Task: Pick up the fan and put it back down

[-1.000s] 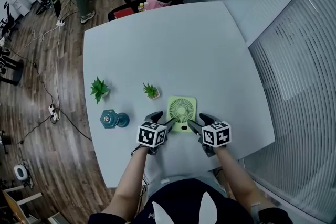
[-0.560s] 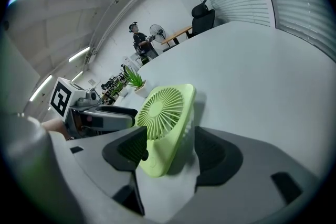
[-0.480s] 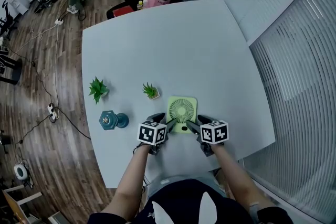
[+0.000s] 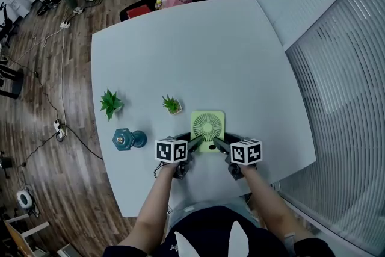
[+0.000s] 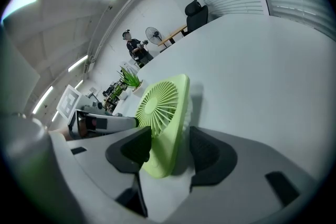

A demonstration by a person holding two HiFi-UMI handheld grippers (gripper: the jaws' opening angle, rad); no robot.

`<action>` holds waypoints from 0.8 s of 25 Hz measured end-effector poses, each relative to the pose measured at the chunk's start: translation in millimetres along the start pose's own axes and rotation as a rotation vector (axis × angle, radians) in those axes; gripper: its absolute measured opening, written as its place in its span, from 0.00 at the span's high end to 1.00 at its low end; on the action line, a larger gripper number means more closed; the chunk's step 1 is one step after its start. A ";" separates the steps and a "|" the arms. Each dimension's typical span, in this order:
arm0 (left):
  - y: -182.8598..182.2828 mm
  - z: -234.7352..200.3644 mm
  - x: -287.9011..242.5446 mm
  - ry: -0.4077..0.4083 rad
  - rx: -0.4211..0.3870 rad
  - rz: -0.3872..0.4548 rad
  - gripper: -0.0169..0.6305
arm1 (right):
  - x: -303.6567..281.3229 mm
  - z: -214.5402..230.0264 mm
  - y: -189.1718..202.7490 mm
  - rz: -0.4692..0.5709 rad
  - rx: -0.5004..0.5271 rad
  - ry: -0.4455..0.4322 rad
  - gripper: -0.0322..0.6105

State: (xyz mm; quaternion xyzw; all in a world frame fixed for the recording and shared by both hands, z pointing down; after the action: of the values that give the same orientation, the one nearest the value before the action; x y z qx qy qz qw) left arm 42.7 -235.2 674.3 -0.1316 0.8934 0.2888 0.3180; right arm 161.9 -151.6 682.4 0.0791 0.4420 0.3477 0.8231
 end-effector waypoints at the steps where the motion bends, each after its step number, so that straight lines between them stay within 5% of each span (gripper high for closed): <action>1: 0.8 -0.8 0.6 0.005 0.017 -0.004 0.64 | 0.4 -0.3 0.1 0.005 -0.018 -0.012 0.59; 10: 1.7 5.0 -0.2 -0.010 -0.015 0.022 0.67 | 0.0 -4.5 2.5 0.020 -0.128 -0.079 0.67; 20: 4.6 5.1 2.7 -0.029 -0.013 0.024 0.67 | 2.1 -6.7 0.6 0.004 -0.099 -0.023 0.67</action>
State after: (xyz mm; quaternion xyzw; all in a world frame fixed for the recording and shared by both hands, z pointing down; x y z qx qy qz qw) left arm 41.3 -228.6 671.3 -0.1187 0.8883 0.3004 0.3264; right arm 157.1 -151.0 677.2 0.0432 0.4147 0.3698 0.8303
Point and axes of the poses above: the fingertips, and each gripper's own axes: x backward along the fingers, z to its right, y out of its underside, the point moved 4 cm from there along x, backward along the fingers, and after that the axes turned 1 degree about -x, right-handed, at the moved point
